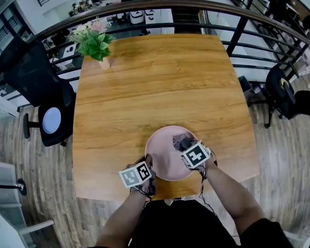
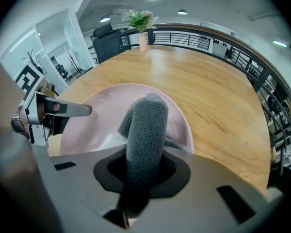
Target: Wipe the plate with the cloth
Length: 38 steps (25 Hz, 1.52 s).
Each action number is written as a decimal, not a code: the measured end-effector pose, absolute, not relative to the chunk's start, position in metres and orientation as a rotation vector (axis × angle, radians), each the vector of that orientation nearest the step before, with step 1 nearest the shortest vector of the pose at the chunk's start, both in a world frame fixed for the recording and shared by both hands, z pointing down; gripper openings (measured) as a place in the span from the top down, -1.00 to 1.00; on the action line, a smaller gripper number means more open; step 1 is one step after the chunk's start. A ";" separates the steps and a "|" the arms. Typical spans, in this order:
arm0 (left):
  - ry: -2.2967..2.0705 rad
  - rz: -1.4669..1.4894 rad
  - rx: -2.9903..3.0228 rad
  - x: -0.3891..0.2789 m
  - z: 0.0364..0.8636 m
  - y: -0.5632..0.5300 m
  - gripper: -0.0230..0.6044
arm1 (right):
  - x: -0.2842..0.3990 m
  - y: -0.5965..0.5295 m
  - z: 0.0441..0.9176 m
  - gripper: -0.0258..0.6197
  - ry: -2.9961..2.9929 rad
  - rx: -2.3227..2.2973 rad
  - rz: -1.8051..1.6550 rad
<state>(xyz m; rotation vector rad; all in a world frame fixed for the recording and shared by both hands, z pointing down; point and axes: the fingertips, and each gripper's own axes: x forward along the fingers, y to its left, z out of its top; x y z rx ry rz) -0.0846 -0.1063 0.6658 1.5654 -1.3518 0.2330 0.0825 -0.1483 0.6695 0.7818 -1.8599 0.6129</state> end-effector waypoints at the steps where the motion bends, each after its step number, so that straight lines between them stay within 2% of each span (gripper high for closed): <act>1: -1.351 0.233 1.565 -0.084 0.666 -0.107 0.83 | 0.086 -0.151 0.670 0.70 -1.852 0.790 0.606; 13: -1.340 0.231 1.566 -0.085 0.664 -0.106 0.83 | 0.095 -0.163 0.666 0.70 -1.825 0.871 0.583; 23: -1.339 0.239 1.576 -0.083 0.665 -0.106 0.83 | 0.098 -0.175 0.644 0.70 -1.911 1.153 0.533; 38: -1.346 0.240 1.576 -0.084 0.664 -0.106 0.83 | 0.017 -0.092 0.643 0.70 -2.076 0.872 0.925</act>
